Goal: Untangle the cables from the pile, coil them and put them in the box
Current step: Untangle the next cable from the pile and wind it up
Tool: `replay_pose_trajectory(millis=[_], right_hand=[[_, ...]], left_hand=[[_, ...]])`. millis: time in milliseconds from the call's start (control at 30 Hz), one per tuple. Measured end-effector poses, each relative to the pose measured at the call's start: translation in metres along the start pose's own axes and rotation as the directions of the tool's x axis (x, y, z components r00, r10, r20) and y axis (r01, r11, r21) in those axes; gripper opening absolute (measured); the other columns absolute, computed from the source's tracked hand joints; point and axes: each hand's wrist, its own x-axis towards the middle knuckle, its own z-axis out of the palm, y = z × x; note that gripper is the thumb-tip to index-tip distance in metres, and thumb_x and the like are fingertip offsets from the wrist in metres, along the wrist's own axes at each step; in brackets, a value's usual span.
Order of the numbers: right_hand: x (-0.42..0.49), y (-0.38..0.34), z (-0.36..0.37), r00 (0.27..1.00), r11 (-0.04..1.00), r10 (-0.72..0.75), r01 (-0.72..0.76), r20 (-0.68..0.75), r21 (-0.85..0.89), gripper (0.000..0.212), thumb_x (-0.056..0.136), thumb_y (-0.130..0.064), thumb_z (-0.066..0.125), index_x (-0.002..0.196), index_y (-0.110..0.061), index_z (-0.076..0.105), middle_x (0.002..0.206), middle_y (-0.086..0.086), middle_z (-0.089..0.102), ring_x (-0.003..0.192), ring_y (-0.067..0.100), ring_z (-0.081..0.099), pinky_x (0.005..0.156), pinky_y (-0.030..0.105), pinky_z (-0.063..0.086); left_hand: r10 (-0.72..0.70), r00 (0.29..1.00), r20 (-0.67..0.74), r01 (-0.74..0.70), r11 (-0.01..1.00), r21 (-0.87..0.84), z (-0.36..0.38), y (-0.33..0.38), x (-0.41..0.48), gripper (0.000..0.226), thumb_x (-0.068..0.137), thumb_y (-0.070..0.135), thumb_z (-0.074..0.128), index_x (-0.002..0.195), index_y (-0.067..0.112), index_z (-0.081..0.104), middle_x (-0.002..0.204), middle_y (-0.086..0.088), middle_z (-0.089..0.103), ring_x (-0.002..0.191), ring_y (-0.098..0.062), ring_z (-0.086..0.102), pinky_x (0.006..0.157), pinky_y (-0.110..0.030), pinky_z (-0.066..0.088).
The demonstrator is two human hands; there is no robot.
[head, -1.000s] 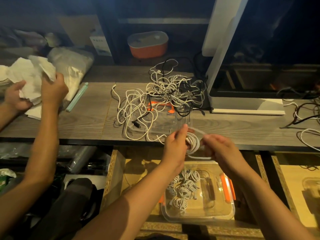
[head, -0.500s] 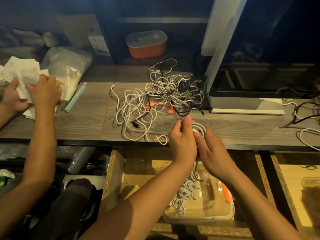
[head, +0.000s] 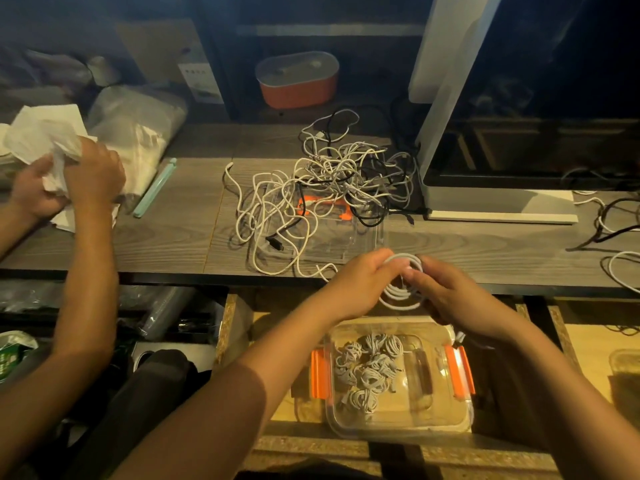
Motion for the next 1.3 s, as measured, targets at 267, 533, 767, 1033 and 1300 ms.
replay_pose_trajectory(millis=[267,533,767,1033,1300], right_hand=[[0.0,0.014,-0.015,0.994,0.99,0.063,-0.052,-0.086,0.131,0.031,0.076,-0.037,0.06,0.081,-0.007,0.063,0.05,-0.006,0.044,0.045,0.007,0.036,0.041,0.017,0.029],[0.01,0.005,-0.02,1.0,0.978,0.017,-0.02,-0.016,-0.207,0.019,0.094,-0.024,0.049,0.1,-0.041,0.056,0.101,-0.011,0.065,0.091,0.007,0.062,0.081,0.027,0.049],[0.015,0.002,-0.014,1.0,0.998,-0.016,0.015,-0.019,-0.065,0.016,0.092,-0.027,0.055,0.099,-0.019,0.067,0.088,0.002,0.07,0.081,0.014,0.067,0.073,0.027,0.054],[0.014,0.006,-0.018,0.999,0.912,-0.024,0.04,0.043,-0.408,0.012,0.093,-0.011,0.054,0.091,-0.016,0.065,0.082,0.002,0.066,0.076,0.019,0.063,0.074,0.037,0.051],[0.014,0.003,-0.016,0.999,0.912,0.002,0.014,0.038,-0.411,0.009,0.09,-0.015,0.059,0.093,-0.022,0.056,0.087,-0.006,0.064,0.08,0.01,0.064,0.074,0.026,0.054]], left_hand=[[-0.136,0.938,-0.318,-0.005,0.914,-0.407,0.016,-0.012,0.001,0.029,0.102,0.031,0.033,0.079,0.02,0.049,0.069,0.004,0.047,0.058,-0.009,0.047,0.057,-0.023,0.04],[0.065,0.929,-0.364,-0.081,0.996,-0.027,0.025,-0.017,-0.004,0.026,0.102,0.028,0.033,0.079,0.022,0.043,0.071,0.008,0.046,0.064,-0.012,0.047,0.063,-0.036,0.042],[0.199,0.91,-0.365,-0.146,0.975,0.169,0.027,-0.014,-0.002,0.031,0.093,0.039,0.027,0.086,0.016,0.046,0.074,0.007,0.046,0.069,-0.013,0.044,0.06,-0.028,0.026],[-0.132,0.982,0.136,0.176,0.902,-0.394,0.015,-0.004,-0.002,0.015,0.093,0.019,0.055,0.086,0.015,0.043,0.083,-0.004,0.053,0.06,-0.011,0.057,0.053,-0.022,0.047],[-0.212,0.97,0.116,0.234,0.944,-0.231,0.012,-0.012,0.002,0.02,0.098,0.029,0.044,0.118,0.024,0.045,0.093,-0.001,0.053,0.062,-0.01,0.049,0.058,-0.024,0.041]])
